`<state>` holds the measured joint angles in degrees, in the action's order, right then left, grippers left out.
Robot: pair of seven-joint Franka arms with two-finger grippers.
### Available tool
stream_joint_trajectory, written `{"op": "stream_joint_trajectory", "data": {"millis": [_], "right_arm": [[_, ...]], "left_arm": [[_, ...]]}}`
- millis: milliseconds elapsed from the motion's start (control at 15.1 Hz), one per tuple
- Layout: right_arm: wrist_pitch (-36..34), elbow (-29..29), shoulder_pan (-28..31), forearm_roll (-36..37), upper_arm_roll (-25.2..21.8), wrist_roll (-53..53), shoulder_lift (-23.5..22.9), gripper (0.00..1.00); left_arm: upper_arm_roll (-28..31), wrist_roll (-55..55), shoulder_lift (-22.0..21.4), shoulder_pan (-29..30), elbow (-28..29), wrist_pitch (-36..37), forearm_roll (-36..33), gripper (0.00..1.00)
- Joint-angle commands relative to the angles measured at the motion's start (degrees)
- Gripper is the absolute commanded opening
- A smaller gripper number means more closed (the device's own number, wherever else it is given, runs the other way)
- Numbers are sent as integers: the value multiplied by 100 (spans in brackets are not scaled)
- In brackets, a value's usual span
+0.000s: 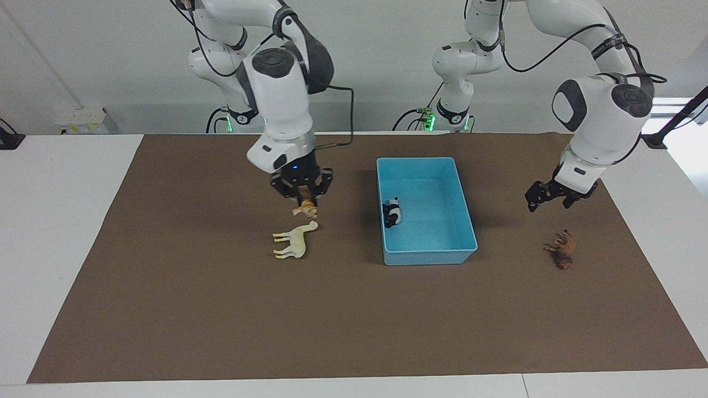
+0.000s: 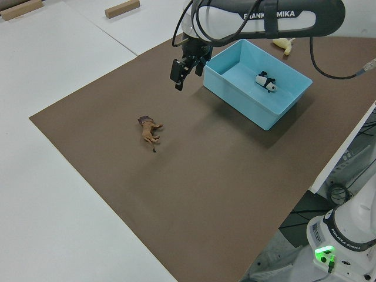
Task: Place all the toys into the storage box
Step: 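Place the tiger in the box with the right gripper while the left gripper reaches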
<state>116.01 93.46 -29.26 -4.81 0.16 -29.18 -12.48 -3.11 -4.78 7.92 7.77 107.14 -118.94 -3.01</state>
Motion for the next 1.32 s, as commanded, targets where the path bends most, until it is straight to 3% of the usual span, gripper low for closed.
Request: {"op": "stream_joint_trajectory", "data": {"millis": [0,264,462,726,792,858,991,1123,1255], "right_arm": [[377,-74,-508,-494,-51,-412,-150,0],[993,-83,-1467,-416,-51,-1239,-466,0],[1421,-197,-2074,-180,-104,-1528,-1202,0],[1828,-153,-2101,200,-78,-1644,-1626,0],[1741,-153,-2075,191,-78,-1757,-1618,15],[1706,-144,-2110,199,-78,-1932,-1618,99],[1225,-275,-2119,208,-95,-2424,-1600,100],[453,-950,-2032,226,-104,-2724,-1696,100],[160,-1233,-1839,235,-252,-2891,-1610,100]], "left_arm": [[-75,-164,420,172,-18,-830,-50,100],[-75,-164,1025,261,-140,-1498,-409,100],[-75,-172,1702,365,-736,-1791,-446,100],[-75,-172,1994,401,-835,-2098,-428,100],[-75,-172,2038,453,-818,-2142,-428,100],[-75,-164,2047,515,-765,-2229,-428,100],[-75,-146,2047,524,-677,-2222,-402,100],[-75,-146,2038,524,-581,-2195,-402,100],[-75,-146,2021,542,-484,-2195,-411,99]]}}
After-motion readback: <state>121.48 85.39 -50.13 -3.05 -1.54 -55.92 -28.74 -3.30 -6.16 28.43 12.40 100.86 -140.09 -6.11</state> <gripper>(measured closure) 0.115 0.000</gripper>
